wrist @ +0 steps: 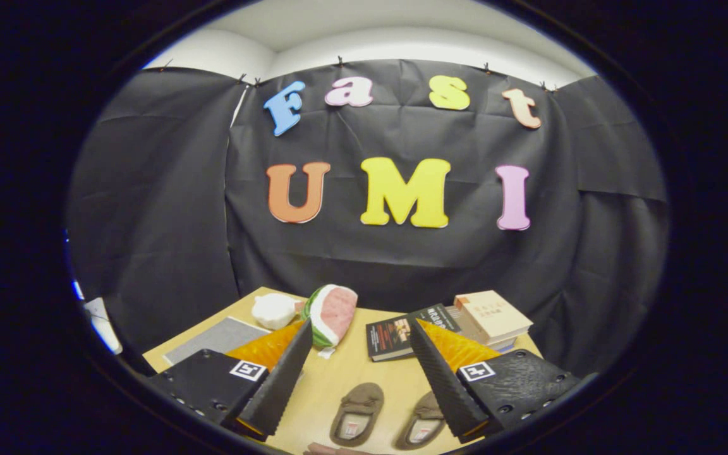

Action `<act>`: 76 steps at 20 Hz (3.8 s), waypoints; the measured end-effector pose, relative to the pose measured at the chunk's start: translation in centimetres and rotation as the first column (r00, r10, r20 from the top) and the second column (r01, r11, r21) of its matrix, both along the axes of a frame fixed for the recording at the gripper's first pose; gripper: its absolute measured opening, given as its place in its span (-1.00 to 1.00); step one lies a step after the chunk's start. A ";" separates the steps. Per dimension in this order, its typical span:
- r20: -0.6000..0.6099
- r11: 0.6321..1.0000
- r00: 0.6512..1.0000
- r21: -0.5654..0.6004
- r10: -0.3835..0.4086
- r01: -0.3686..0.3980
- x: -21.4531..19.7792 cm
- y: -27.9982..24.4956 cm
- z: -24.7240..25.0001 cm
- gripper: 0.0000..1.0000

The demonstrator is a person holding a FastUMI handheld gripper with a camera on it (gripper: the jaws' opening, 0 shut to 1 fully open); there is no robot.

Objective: Open the storage box then place both shoes into the box .Put the left shoe in first, then the right shoe, with the right side of both shoes facing outward in a uniform manner.

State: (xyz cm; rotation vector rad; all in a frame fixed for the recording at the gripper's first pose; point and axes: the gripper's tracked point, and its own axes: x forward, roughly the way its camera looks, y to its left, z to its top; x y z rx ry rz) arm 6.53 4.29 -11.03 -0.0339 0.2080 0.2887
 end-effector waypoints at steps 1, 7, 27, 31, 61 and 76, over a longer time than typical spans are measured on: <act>-0.037 1.000 0.999 0.010 0.024 -0.023 0.5 1.1 -1.5 0.90; -0.254 0.981 0.948 0.089 0.192 -0.175 2.5 7.6 -9.2 0.92; -0.668 0.823 0.552 0.566 0.498 -0.057 3.1 15.8 -20.8 0.33; -0.670 0.814 0.538 0.579 0.512 -0.052 3.2 16.5 -19.5 -0.50; -0.700 0.855 0.531 0.509 0.478 -0.099 0.2 38.7 -2.9 -0.52; -0.732 0.909 0.551 0.391 0.401 -0.143 0.9 30.4 -7.3 0.91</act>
